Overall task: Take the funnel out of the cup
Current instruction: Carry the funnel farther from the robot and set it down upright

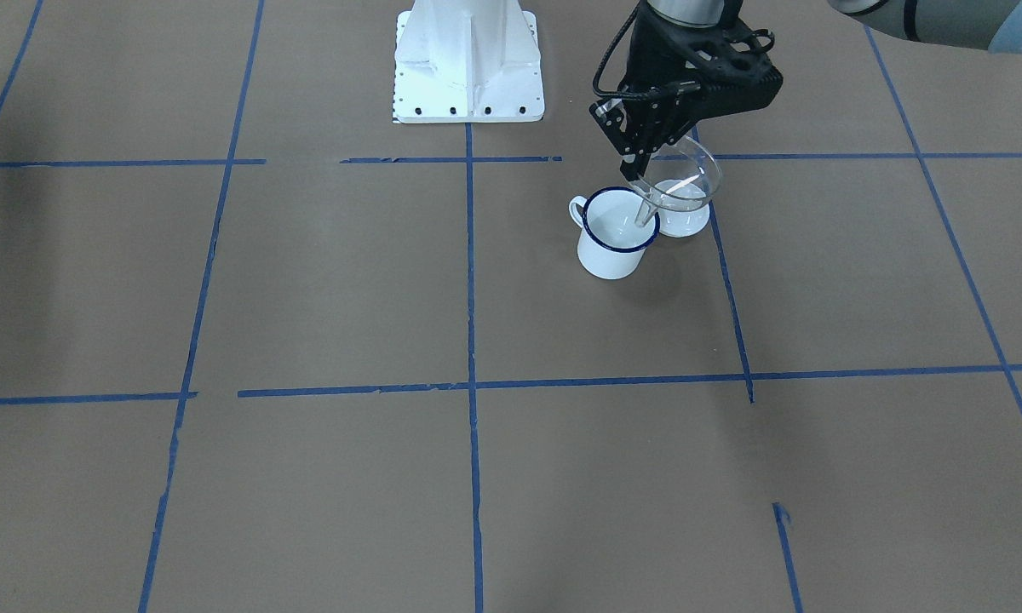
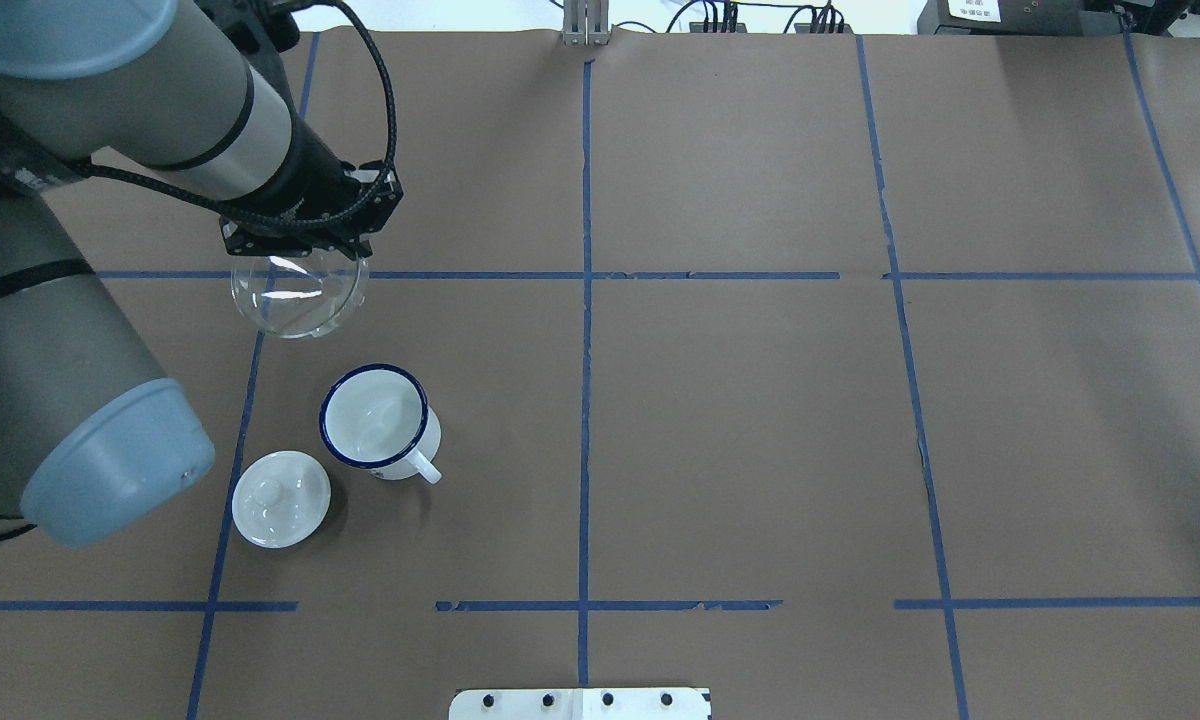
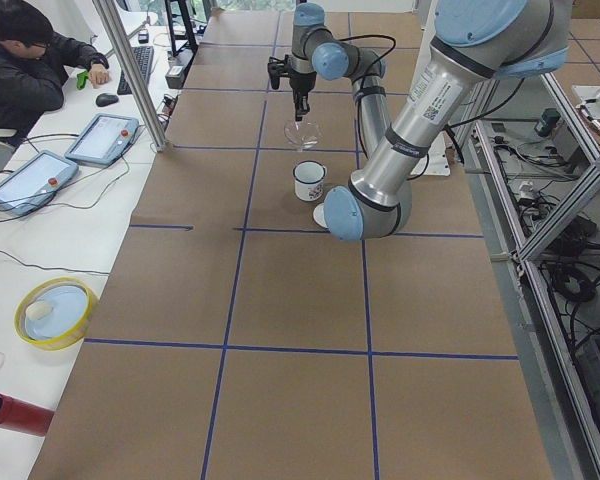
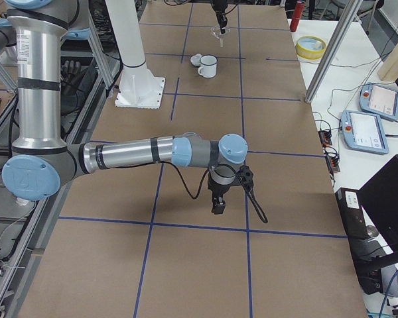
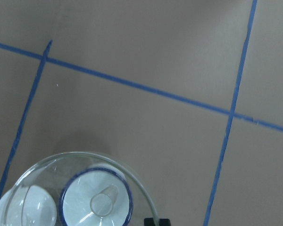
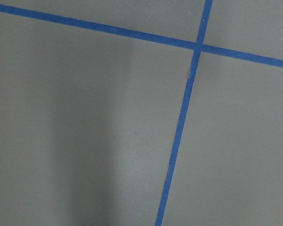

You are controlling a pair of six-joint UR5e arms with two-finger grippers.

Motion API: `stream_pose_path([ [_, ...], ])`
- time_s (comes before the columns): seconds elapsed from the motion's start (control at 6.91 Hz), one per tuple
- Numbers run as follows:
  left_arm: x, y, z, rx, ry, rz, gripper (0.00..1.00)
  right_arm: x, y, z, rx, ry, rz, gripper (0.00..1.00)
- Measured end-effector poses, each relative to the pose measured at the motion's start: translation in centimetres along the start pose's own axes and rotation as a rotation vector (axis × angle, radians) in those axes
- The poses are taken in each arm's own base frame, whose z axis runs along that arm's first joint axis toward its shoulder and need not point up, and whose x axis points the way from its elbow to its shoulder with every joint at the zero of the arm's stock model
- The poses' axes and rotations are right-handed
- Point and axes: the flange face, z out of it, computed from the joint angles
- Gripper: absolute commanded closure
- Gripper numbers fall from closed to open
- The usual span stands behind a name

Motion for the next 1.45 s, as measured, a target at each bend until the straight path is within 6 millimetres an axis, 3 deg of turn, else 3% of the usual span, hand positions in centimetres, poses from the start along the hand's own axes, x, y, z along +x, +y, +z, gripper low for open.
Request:
stream_pose_path([
  [0.29,0.7,-5.4,3.5,0.171,0.142,-0.257,1.00,0.0,0.0,0.0,0.000,0.000,0.000,0.00],
  [0.58,0.4,-9.4,8.3,0.297,0.299,-0.488,1.00,0.0,0.0,0.0,0.000,0.000,0.000,0.00],
  [0.87,-1.0,-13.2,16.8,0.393,0.369,-0.639,1.00,0.0,0.0,0.0,0.000,0.000,0.000,0.00],
  [1.16,-2.2,-13.6,23.8,0.476,0.403,-0.668,1.00,0.0,0.0,0.0,0.001,0.000,-0.001,0.00],
  [1.45,-2.8,-12.3,27.1,0.498,0.401,-0.661,0.93,0.0,0.0,0.0,0.001,0.000,-0.001,0.00],
])
